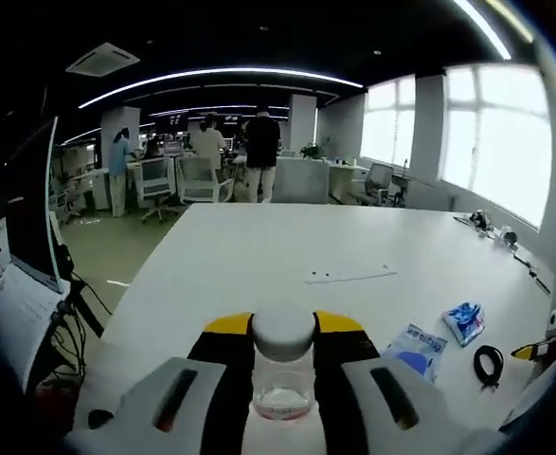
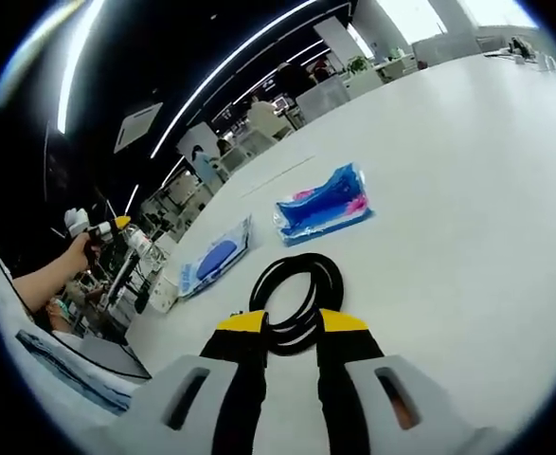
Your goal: Arrange the tabletop items into an orderly group along one side of the table until the central work area is clear of visible clutter.
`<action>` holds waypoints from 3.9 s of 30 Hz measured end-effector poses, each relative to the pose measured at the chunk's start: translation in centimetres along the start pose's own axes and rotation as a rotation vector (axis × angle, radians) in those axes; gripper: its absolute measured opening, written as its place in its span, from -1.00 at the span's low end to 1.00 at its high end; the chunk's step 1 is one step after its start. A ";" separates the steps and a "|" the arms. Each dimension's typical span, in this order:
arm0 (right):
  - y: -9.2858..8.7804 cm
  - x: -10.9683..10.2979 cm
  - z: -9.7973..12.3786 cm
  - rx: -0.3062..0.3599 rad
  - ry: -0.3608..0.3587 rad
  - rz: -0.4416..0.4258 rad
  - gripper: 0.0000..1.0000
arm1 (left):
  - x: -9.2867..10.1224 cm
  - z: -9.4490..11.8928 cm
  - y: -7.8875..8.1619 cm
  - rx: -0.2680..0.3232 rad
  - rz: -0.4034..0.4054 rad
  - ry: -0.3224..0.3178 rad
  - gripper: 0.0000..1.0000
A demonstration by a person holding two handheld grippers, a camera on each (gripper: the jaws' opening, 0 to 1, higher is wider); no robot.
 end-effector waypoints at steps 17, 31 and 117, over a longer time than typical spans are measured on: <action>0.0 1.1 0.8 0.030 -0.049 -0.045 -0.67 | -0.1 -6.9 -1.1 -0.112 0.006 -0.028 -0.57; -0.5 1.4 0.9 0.023 -0.059 -0.070 -0.67 | 0.9 -7.0 -2.8 -0.185 -0.041 -0.029 -0.57; 0.8 -0.8 -1.0 0.043 0.049 -0.027 -0.53 | 6.3 10.1 -7.1 0.088 -0.005 -0.053 0.97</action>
Point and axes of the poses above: the point that each gripper's makers call its tool centre point, and the gripper's own axes: z roughly backward along the fingers, x roughly to its right, y roughly out of its top, the point moved 2 cm from there along z, roughly backward along the fingers, and after that the axes turned 3 degrees about -y, right-handed, at the moved point
